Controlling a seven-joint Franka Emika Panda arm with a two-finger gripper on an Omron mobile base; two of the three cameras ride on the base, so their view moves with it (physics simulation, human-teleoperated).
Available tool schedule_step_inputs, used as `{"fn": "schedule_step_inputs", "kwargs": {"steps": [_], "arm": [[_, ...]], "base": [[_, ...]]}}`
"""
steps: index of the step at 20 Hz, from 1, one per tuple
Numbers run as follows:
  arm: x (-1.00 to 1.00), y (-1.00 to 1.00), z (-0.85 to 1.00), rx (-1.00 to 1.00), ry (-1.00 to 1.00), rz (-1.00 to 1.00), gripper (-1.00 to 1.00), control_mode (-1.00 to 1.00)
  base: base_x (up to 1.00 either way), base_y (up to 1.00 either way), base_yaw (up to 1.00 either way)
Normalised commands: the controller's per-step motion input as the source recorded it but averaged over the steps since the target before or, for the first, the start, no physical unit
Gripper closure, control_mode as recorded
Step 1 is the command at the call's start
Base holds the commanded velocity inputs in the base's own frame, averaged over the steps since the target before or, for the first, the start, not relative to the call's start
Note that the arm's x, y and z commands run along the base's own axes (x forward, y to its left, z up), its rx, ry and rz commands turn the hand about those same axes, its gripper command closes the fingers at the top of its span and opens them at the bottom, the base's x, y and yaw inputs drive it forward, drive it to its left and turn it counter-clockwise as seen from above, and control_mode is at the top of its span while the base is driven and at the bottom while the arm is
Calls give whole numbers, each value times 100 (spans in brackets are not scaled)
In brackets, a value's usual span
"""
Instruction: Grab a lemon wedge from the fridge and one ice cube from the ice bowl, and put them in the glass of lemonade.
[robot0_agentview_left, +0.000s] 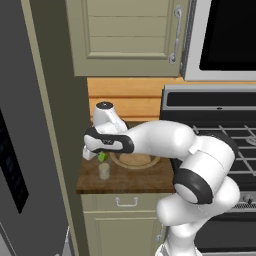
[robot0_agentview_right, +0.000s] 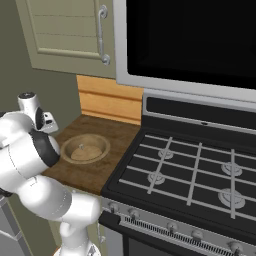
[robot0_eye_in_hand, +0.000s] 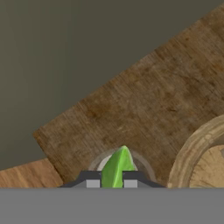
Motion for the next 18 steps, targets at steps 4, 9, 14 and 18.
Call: {"fn": "schedule_step_inputs", "kwargs": {"steps": [4,9,14,18], "arm": [[4,0,-19,0,0,0,100,-100],[0,0,0,0,0,0,100,-100],[0,0,0,0,0,0,-100,-100],[0,0,0,0,0,0,-100,-100]], "base": [[0,0,0],[0,0,0],[0,0,0],[0,0,0]]}}
